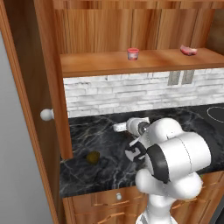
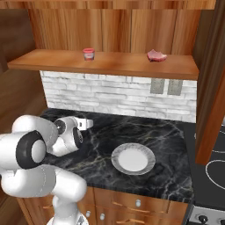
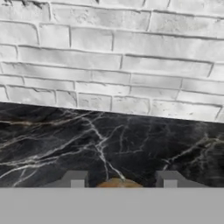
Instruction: Pick the avocado and bread from the counter and place them on the plate. Then pick the jam from the cabinet and place it next to the plate. Lastly close the cabinet door.
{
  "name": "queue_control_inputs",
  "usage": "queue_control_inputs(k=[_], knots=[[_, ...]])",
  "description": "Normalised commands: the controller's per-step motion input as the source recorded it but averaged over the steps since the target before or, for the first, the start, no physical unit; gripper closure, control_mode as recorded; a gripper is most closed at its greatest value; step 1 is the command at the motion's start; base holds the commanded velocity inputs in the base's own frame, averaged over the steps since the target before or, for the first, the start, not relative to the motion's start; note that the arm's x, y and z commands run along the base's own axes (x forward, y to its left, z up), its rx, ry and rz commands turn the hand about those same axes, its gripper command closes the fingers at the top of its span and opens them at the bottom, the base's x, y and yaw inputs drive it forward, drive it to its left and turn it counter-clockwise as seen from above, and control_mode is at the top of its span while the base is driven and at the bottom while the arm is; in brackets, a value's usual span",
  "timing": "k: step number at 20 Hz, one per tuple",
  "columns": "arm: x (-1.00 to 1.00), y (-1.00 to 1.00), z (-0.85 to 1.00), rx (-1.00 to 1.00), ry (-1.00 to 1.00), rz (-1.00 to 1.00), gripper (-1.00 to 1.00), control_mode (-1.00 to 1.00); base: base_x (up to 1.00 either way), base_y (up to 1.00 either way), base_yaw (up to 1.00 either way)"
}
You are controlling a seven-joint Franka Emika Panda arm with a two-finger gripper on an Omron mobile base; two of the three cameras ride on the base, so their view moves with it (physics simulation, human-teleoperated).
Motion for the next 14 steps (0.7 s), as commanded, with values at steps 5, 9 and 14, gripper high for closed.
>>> queue_control_inputs(k=[5,9,14], knots=[[-0.29,-0.74,0.47,0.00,-0.10,0.00,1.00,-1.00,0.00,0.00,0.00],[-0.24,-0.78,0.19,0.01,-0.03,0.00,1.00,-1.00,0.00,0.00,0.00],[-0.20,-0.78,0.00,0.00,0.00,0.00,1.00,-1.00,0.00,0.00,0.00]])
